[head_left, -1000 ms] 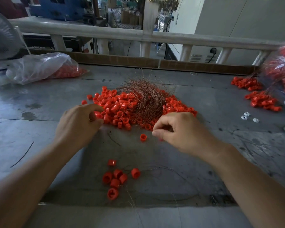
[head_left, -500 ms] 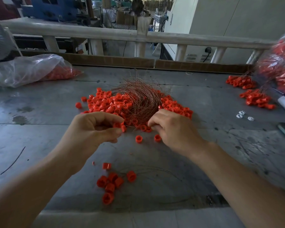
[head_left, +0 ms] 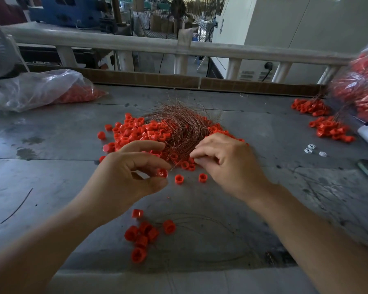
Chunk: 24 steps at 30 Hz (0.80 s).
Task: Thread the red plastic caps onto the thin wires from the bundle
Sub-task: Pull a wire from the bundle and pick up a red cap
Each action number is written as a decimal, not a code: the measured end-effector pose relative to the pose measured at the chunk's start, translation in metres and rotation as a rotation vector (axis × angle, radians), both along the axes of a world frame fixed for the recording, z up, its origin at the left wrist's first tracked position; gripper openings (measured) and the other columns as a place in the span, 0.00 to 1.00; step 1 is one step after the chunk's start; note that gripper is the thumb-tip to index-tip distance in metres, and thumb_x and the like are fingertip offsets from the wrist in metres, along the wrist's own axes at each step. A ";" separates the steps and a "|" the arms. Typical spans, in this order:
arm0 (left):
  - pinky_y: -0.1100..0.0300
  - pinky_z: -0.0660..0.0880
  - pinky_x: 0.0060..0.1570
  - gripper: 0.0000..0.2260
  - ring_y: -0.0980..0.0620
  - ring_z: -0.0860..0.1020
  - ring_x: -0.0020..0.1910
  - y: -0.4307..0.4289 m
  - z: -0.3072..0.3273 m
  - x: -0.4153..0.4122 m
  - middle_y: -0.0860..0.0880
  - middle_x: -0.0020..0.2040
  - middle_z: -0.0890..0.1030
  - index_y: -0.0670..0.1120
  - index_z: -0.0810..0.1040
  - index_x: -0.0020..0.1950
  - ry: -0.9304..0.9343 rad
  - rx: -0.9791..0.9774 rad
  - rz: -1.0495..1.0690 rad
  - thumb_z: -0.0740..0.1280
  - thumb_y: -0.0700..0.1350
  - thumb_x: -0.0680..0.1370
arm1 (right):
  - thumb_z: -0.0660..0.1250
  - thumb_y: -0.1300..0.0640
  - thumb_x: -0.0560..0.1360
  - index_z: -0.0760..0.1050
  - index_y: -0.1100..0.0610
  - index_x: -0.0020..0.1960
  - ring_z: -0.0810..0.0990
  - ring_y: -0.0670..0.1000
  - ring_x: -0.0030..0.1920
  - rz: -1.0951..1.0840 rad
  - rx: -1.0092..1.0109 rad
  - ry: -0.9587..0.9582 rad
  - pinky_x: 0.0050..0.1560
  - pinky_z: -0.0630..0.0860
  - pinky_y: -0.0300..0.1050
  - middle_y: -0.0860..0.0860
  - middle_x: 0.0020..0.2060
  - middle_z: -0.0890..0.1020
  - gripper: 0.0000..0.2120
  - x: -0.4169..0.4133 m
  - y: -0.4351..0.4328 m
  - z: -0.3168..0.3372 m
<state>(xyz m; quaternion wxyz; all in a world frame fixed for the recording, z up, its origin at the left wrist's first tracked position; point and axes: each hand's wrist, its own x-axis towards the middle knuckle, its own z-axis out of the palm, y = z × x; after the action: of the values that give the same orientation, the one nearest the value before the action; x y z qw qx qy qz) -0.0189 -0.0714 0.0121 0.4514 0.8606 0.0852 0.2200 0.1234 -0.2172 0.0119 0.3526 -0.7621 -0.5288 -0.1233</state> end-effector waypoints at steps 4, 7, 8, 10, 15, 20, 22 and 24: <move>0.72 0.74 0.38 0.19 0.63 0.79 0.41 0.003 -0.009 0.004 0.69 0.50 0.76 0.66 0.80 0.37 0.033 0.159 0.007 0.76 0.39 0.64 | 0.71 0.64 0.69 0.83 0.58 0.43 0.78 0.45 0.43 -0.002 0.022 0.026 0.46 0.73 0.37 0.50 0.41 0.82 0.05 0.000 0.000 0.001; 0.74 0.73 0.39 0.20 0.65 0.78 0.42 0.002 -0.011 0.004 0.68 0.49 0.76 0.65 0.77 0.40 0.044 0.201 0.005 0.75 0.38 0.65 | 0.71 0.64 0.69 0.83 0.58 0.43 0.77 0.44 0.42 0.003 0.043 0.035 0.45 0.74 0.37 0.49 0.40 0.82 0.05 -0.001 -0.001 0.001; 0.73 0.73 0.39 0.20 0.65 0.78 0.43 0.002 -0.010 0.004 0.68 0.49 0.76 0.65 0.77 0.40 0.034 0.201 0.000 0.75 0.38 0.65 | 0.71 0.64 0.69 0.83 0.58 0.43 0.78 0.44 0.41 0.009 0.042 0.036 0.44 0.74 0.38 0.49 0.40 0.82 0.05 -0.001 -0.001 0.002; 0.73 0.74 0.40 0.19 0.65 0.78 0.44 0.001 -0.009 0.005 0.68 0.49 0.77 0.65 0.78 0.41 0.012 0.192 -0.010 0.75 0.39 0.65 | 0.70 0.63 0.69 0.83 0.58 0.43 0.78 0.45 0.41 0.020 0.032 0.034 0.44 0.76 0.40 0.49 0.40 0.82 0.05 -0.002 -0.002 0.002; 0.72 0.75 0.42 0.19 0.65 0.78 0.46 -0.001 -0.008 0.003 0.66 0.49 0.77 0.64 0.78 0.41 -0.004 0.172 -0.029 0.75 0.39 0.65 | 0.69 0.62 0.69 0.83 0.59 0.44 0.78 0.45 0.40 0.059 0.024 0.024 0.42 0.75 0.41 0.50 0.38 0.82 0.05 -0.005 -0.002 0.003; 0.70 0.76 0.42 0.17 0.64 0.79 0.45 -0.003 -0.005 0.001 0.65 0.48 0.79 0.62 0.80 0.42 -0.013 0.130 -0.091 0.75 0.39 0.65 | 0.70 0.62 0.67 0.83 0.58 0.42 0.79 0.52 0.38 0.092 -0.005 -0.147 0.39 0.78 0.49 0.51 0.36 0.82 0.05 -0.012 -0.001 0.004; 0.71 0.75 0.42 0.15 0.64 0.79 0.44 -0.005 -0.004 0.002 0.64 0.47 0.81 0.62 0.80 0.43 -0.003 0.116 -0.102 0.74 0.42 0.66 | 0.70 0.62 0.67 0.83 0.57 0.40 0.78 0.52 0.35 0.090 -0.001 -0.232 0.35 0.77 0.46 0.50 0.34 0.82 0.04 -0.016 0.001 0.004; 0.73 0.75 0.42 0.10 0.64 0.79 0.42 -0.006 -0.003 0.001 0.65 0.47 0.80 0.64 0.79 0.43 0.014 0.085 -0.112 0.70 0.51 0.64 | 0.71 0.62 0.66 0.83 0.57 0.39 0.77 0.52 0.34 0.093 0.011 -0.283 0.37 0.74 0.43 0.49 0.33 0.83 0.03 -0.016 0.001 0.004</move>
<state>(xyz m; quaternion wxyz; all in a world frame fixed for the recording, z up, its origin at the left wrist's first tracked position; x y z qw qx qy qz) -0.0176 -0.0770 0.0094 0.4254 0.8839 0.0307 0.1919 0.1070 -0.2165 0.0163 0.2840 -0.7098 -0.6073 -0.2160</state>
